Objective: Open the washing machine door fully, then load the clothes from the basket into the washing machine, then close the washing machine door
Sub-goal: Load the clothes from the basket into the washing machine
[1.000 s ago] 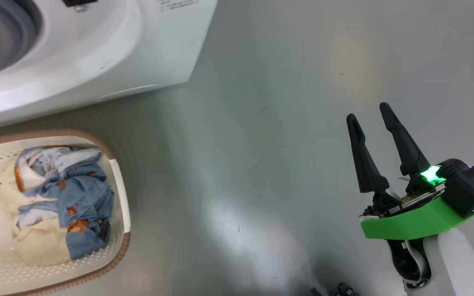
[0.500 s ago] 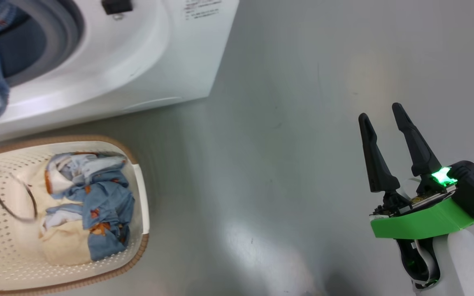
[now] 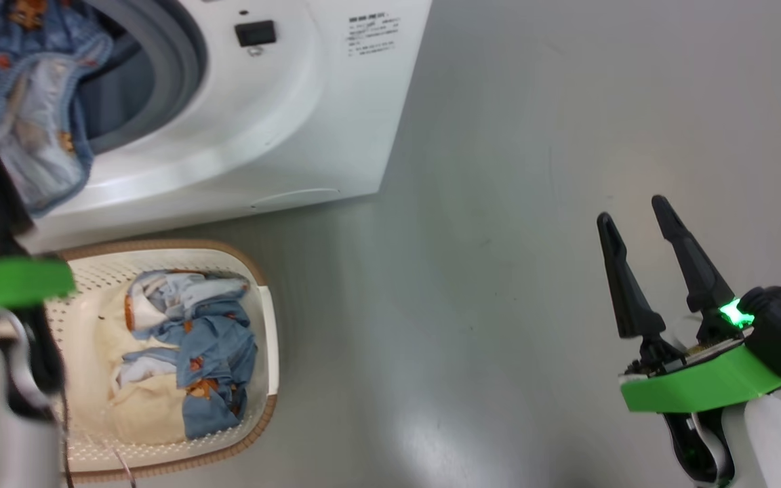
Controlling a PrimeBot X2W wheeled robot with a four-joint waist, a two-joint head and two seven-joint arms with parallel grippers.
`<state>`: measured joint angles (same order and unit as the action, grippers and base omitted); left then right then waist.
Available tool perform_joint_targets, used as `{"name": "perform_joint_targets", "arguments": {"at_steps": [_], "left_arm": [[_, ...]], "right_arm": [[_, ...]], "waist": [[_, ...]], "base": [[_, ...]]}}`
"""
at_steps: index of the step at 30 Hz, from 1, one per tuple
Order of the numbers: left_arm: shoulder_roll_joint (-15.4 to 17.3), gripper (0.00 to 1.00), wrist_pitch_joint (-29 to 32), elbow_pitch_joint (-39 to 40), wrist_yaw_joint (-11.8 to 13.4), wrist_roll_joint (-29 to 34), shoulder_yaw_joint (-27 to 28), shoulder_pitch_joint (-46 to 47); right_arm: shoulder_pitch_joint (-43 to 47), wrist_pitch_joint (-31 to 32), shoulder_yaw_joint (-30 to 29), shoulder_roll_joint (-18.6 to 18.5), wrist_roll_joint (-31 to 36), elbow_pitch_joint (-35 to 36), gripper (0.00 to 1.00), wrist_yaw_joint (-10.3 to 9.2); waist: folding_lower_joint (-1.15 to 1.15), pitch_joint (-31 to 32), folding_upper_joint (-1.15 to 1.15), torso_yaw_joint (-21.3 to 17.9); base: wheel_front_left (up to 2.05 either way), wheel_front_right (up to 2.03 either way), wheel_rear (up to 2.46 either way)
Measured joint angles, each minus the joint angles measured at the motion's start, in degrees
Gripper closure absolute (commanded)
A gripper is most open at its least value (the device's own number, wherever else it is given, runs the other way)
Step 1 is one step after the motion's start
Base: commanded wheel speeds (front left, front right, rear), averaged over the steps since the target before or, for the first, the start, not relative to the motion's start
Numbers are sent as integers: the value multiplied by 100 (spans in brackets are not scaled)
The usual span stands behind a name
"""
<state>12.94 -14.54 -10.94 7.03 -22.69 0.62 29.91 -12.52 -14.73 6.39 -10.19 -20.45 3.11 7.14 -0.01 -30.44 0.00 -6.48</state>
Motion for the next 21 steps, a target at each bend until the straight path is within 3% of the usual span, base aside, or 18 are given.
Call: {"name": "perform_joint_targets", "arguments": {"at_steps": [9,21], "left_arm": [[-313,0,0,849,165,0,-51,-1332],[-603,0,19,991,233,179,-577,-2487]], "right_arm": [[227,0,0,-123,42,-60,0,0],[597,0,-51,-268,91,-143,0,0]], "waist": [[0,301,0,157],[0,835,0,459]], "base": [[0,0,0],[0,0,0]]}}
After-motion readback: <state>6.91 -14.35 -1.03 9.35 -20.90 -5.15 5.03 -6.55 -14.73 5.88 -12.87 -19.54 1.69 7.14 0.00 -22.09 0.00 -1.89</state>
